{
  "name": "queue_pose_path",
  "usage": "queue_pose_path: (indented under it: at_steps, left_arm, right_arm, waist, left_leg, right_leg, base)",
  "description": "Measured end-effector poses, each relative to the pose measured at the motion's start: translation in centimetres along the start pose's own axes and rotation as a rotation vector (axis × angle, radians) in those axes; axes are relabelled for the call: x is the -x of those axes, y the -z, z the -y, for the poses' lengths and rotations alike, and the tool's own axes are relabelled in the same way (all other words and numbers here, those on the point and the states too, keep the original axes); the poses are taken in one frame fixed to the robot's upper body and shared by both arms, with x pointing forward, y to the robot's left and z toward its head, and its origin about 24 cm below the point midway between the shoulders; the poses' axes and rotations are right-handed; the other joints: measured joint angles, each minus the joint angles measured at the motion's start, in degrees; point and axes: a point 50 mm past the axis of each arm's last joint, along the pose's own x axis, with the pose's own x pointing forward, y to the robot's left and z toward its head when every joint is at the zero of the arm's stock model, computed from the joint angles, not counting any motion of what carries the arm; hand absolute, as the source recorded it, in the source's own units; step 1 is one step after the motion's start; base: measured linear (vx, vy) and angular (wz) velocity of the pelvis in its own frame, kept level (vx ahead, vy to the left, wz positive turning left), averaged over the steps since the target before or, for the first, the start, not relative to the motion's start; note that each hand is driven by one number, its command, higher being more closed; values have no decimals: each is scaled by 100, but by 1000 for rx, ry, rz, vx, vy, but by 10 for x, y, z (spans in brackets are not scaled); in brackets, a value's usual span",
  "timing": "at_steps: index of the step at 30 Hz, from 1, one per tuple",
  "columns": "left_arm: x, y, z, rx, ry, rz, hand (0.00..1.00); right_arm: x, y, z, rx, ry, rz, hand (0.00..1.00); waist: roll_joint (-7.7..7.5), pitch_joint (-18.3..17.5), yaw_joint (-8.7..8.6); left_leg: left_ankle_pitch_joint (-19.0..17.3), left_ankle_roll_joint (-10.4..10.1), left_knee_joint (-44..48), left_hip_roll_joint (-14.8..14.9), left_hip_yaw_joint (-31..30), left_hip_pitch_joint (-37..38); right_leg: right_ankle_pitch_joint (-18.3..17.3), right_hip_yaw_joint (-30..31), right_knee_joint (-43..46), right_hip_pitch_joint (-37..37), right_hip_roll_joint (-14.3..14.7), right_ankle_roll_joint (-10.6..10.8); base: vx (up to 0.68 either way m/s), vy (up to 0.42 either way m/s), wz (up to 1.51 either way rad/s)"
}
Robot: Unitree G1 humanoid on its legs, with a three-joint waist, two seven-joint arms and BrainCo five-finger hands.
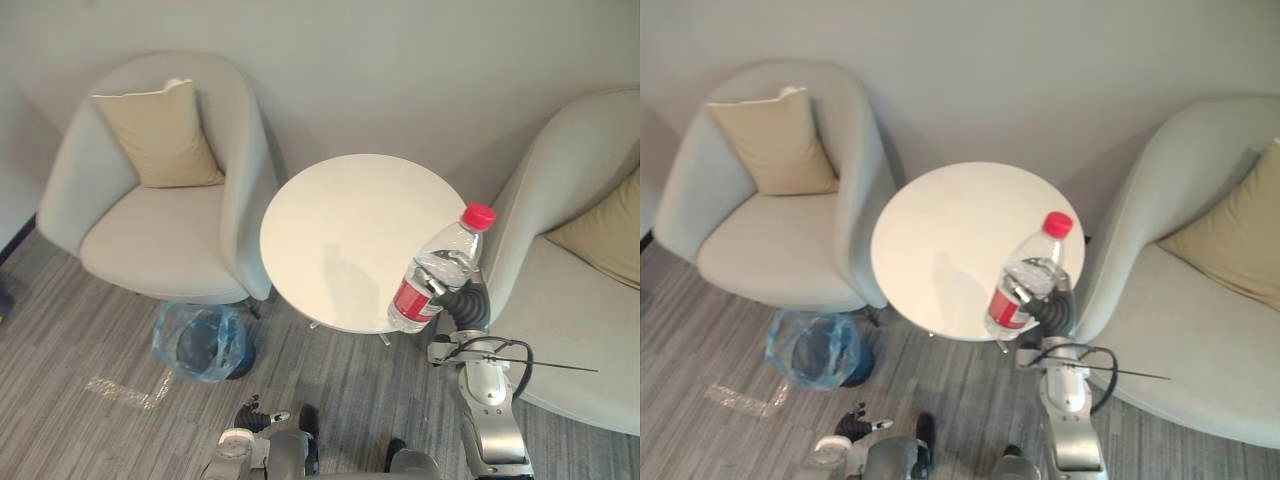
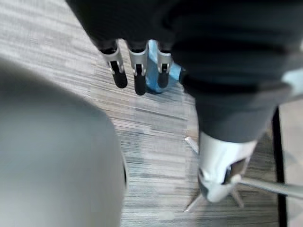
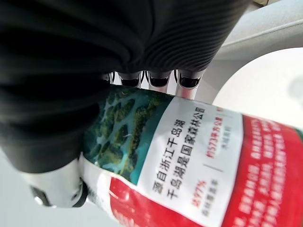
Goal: Gather rubbish on tea table into small bin, then transfer packed bag to large trash can.
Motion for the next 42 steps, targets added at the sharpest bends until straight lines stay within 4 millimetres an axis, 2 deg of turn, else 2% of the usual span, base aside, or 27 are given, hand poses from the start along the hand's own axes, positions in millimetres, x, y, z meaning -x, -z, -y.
queue_pose_path:
  at_steps: [2, 3, 7, 10, 12, 13, 14, 16, 19, 20, 21, 22, 23, 24, 25, 27, 29, 30, 31, 32, 33, 34, 35, 36, 38, 40, 42]
  left_arm:
    - [0, 1, -5, -48, -4, 3, 0]
    - [0, 2, -7, -52, -8, 1, 0]
    - [0, 7, -8, -55, -12, -18, 0]
    - [0, 9, -12, -58, -22, -25, 0]
    - [0, 9, -13, -59, -24, -26, 0]
    - [0, 10, -13, -60, -25, -28, 0]
    - [1, 11, -13, -60, -25, -32, 0]
    - [1, 12, -14, -61, -29, -34, 0]
    - [0, 5, -20, -15, -56, -8, 0]
    - [1, 6, -22, 7, -71, -12, 0]
    - [1, 8, -20, 23, -75, -24, 0]
    - [1, 10, -20, 24, -74, -37, 0]
    - [1, 11, -22, 37, -80, -38, 0]
    - [1, 10, -28, 41, -93, -32, 0]
    - [0, 7, -28, 48, -96, -30, 0]
    - [1, 10, -20, 64, -84, -39, 0]
    - [0, 5, -12, 93, -73, -35, 0]
    - [0, 3, -11, 97, -74, -24, 0]
    - [0, 2, -12, 95, -76, -21, 0]
    - [0, -1, -15, 90, -86, -8, 0]
    - [-1, -1, -19, 82, -96, -5, 0]
    - [-1, -2, -17, 66, -93, -3, 0]
    - [-1, -3, -16, 59, -91, -5, 0]
    - [-1, -4, -15, 46, -87, -2, 0]
    - [-2, -7, -19, 22, -95, 5, 0]
    - [-3, -7, -22, 16, -101, 2, 0]
    - [-2, -4, -21, -3, -95, -8, 0]
  right_arm:
    - [5, 11, 0, 4, 23, -58, 100]
    - [7, 17, -5, 6, 4, -80, 100]
    - [12, 32, -24, 22, -80, -145, 100]
    - [17, 47, -28, 38, -111, -216, 100]
    - [20, 52, -29, 42, -122, -243, 100]
    - [22, 54, -28, 45, -121, -256, 100]
    - [23, 54, -26, 47, -119, -258, 100]
    - [22, 53, -22, 52, -105, -254, 100]
    - [19, 49, -17, 54, -84, -234, 100]
    - [20, 48, -17, 57, -88, -236, 100]
    - [21, 49, -19, 49, -91, -242, 100]
    - [23, 50, -19, 47, -92, -248, 100]
    - [25, 50, -20, 44, -97, -253, 100]
    - [26, 50, -23, 37, -106, -255, 100]
    - [26, 49, -25, 32, -118, -253, 100]
    - [28, 44, -25, 36, -133, -233, 100]
    - [24, 35, -24, 29, -129, -190, 100]
    - [24, 35, -24, 30, -129, -193, 100]
    - [26, 36, -24, 29, -130, -199, 100]
    - [26, 35, -27, 23, -137, -198, 100]
    - [25, 34, -29, 17, -141, -193, 100]
    - [22, 33, -29, 21, -143, -179, 100]
    - [21, 33, -27, 23, -126, -178, 100]
    - [21, 34, -24, 28, -110, -184, 100]
    - [21, 38, -19, 38, -82, -207, 100]
    - [20, 39, -20, 38, -85, -206, 100]
    - [22, 49, -28, 36, -116, -250, 100]
  waist:
    - [-244, -65, 49]
    - [-307, -101, 63]
    - [-322, -108, 103]
    - [-330, -105, 116]
    - [-345, -88, 108]
    - [-357, -79, 87]
    - [-384, -70, 15]
    - [-433, -48, -38]
    - [-491, -2, 14]
    - [-485, 50, -5]
    - [-342, 70, -10]
    - [-249, 108, -76]
    - [-382, 65, -108]
    - [-574, 36, -58]
    - [-631, 43, -68]
    - [-395, -47, 3]
    - [-123, 13, 20]
    - [-89, 40, 29]
    - [-113, 48, 42]
    - [-257, 118, 51]
    - [-307, 87, 79]
    - [-255, 66, 107]
    - [-210, 81, 102]
    - [-214, 85, 102]
    - [-401, 116, 110]
    - [-470, 127, 141]
    - [-487, 119, 190]
  left_leg:
    - [517, 80, -852, -283, -56, 282]
    - [664, 125, -1126, -351, -52, 376]
    - [994, 218, -1769, -503, -38, 727]
    - [1005, 221, -1823, -543, -96, 736]
    - [984, 252, -1825, -625, -216, 736]
    - [985, 250, -1825, -654, -441, 731]
    - [992, 243, -1824, -719, -699, 718]
    - [995, 245, -1806, -884, -1138, 606]
    - [721, 396, -1011, -1081, -1593, 171]
    - [604, 469, -851, -1093, -1912, 177]
    - [582, 494, -786, -982, -2223, 232]
    - [519, 413, -746, -908, -2477, 236]
    - [458, 348, -670, -931, -2711, 233]
    - [384, 367, -594, -1112, -2810, 223]
    - [273, 349, -364, -1171, -2904, 216]
    - [-156, 274, 219, -1034, -2775, -79]
    - [-549, 32, 1131, -532, -1669, -433]
    - [-527, 13, 1527, -448, -1265, -505]
    - [-496, -39, 1752, -396, -1034, -516]
    - [-477, -152, 2067, -377, -810, -657]
    - [-573, -56, 2071, -316, -634, -700]
    - [-636, 26, 1690, -28, -406, -714]
    - [-445, 28, 1207, 168, -329, -679]
    - [-344, -52, 891, 215, -287, -641]
    - [-122, 103, 490, -149, -251, -438]
    - [-125, 115, 400, -244, -293, -355]
    - [-124, 120, 196, -253, -272, 61]
  right_leg:
    - [193, 64, -293, 16, -51, 16]
    - [271, 86, -370, 21, -59, 13]
    - [366, 234, -399, 51, -81, 53]
    - [293, 225, -326, 50, -114, 34]
    - [62, 228, -66, 8, -190, 148]
    - [-263, 481, 144, -15, -165, 149]
    - [-554, 843, 310, -37, -31, 59]
    - [-834, 1349, 383, -55, 233, -124]
    - [-880, 1133, 691, 74, 126, -248]
    - [-828, 1374, 1454, -160, 207, -567]
    - [-903, 1874, 2249, -651, 554, -848]
    - [-1037, 2216, 2140, -728, 858, -731]
    - [-914, 2417, 1493, -814, 1055, -665]
    - [-403, 2405, 869, -864, 912, -627]
    - [-353, 2375, 895, -787, 840, -363]
    - [-378, 2089, 606, -563, 885, -399]
    - [-464, 1799, 513, -323, 952, -478]
    - [-475, 1698, 468, -131, 940, -488]
    - [-478, 1625, 377, 53, 906, -494]
    - [-482, 1579, 206, 275, 794, -501]
    - [-484, 1568, 95, 339, 740, -504]
    - [-487, 1526, 3, 379, 739, -499]
    - [-545, 1444, 10, 421, 736, -403]
    - [-615, 1414, 32, 441, 704, -295]
    - [-623, 1272, 13, 490, 453, -211]
    - [-558, 1294, 39, 532, 397, -124]
    - [-473, 1503, 488, 568, 423, -133]
  base:
    - [-77, 114, 28]
    - [-72, 106, 5]
    - [-74, 89, -8]
    - [-67, 40, 8]
    - [-65, 10, 33]
    - [-30, -56, 74]
    - [3, -102, 100]
    - [93, -79, 133]
    - [142, -35, 118]
    - [211, -78, 119]
    - [221, -100, 131]
    - [207, -129, 150]
    - [215, -145, 136]
    - [225, -155, 127]
    - [232, -133, 93]
    - [197, -56, 56]
    - [224, -17, 48]
    - [224, -15, 44]
    - [247, 5, 38]
    - [163, 28, 28]
    - [232, 52, 14]
    - [186, 61, 9]
    - [178, 64, 18]
    - [137, 102, 42]
    - [229, 141, 51]
    - [177, 90, 22]
    - [162, 73, -9]
